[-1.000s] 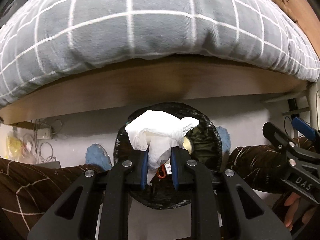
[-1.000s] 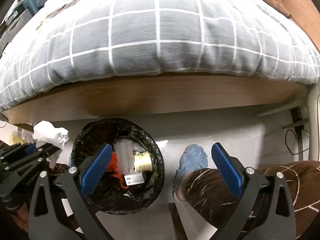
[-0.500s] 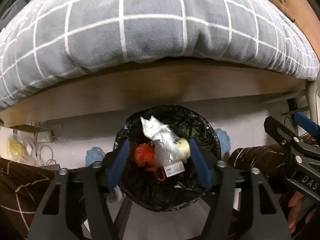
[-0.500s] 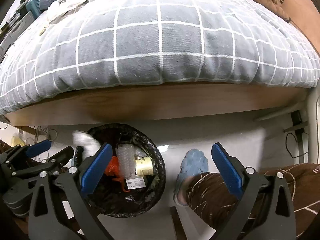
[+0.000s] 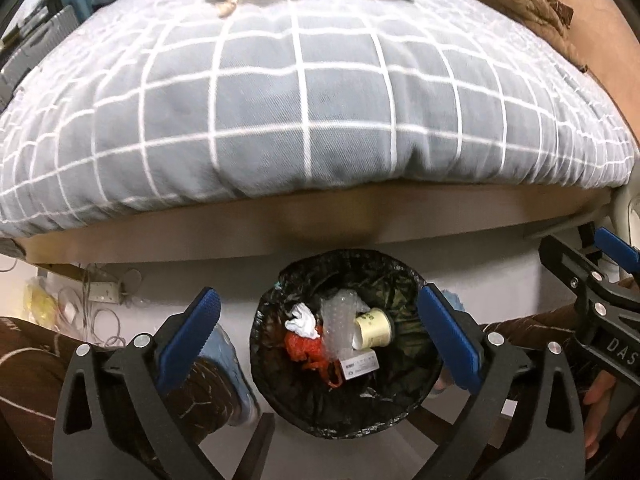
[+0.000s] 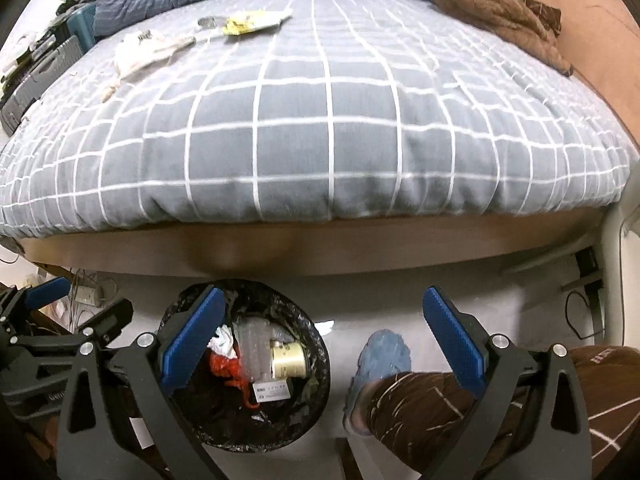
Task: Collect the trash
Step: 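Raise both tools from the bin back toward the bed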
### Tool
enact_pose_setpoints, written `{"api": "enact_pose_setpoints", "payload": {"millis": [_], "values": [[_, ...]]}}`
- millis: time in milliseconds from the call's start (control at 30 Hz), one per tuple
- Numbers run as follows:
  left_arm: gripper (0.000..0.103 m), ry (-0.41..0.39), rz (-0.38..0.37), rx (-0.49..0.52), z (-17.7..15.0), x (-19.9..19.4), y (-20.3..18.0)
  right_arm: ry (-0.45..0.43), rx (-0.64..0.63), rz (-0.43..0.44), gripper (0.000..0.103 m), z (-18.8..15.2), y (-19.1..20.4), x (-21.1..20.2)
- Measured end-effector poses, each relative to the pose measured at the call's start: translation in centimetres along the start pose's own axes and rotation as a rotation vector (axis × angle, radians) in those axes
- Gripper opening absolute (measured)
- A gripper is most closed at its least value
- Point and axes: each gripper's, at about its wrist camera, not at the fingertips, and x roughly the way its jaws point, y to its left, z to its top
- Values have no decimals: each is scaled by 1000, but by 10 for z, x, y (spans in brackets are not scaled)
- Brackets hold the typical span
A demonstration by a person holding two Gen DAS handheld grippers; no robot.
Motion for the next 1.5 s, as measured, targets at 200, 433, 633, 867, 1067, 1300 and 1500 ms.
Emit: {"api": "enact_pose_setpoints", "payload": {"millis": [200, 433, 633, 867, 1067, 1300, 1500], "values": [[97, -75, 13, -15, 10, -27, 9, -53, 7, 5, 95, 3, -3, -17], [97, -151, 27, -32, 20, -58, 19, -126, 5, 12, 95, 11, -2, -42], [97, -205, 36, -67, 41, -83, 37, -192, -3, 7, 95, 27, 1, -68], [97, -267, 64, -82, 85, -104, 54, -250, -22, 8, 95, 63, 7, -82], [97, -297, 80, -85, 134, -102, 63, -289, -58, 16, 95, 113, 18, -78], [97, -278, 73, -123, 194, -74, 80, -288, -103, 30, 95, 174, 32, -46], [97, -263, 92, -118, 236, -43, 86, -258, -111, 36, 95, 222, 44, -2]]}}
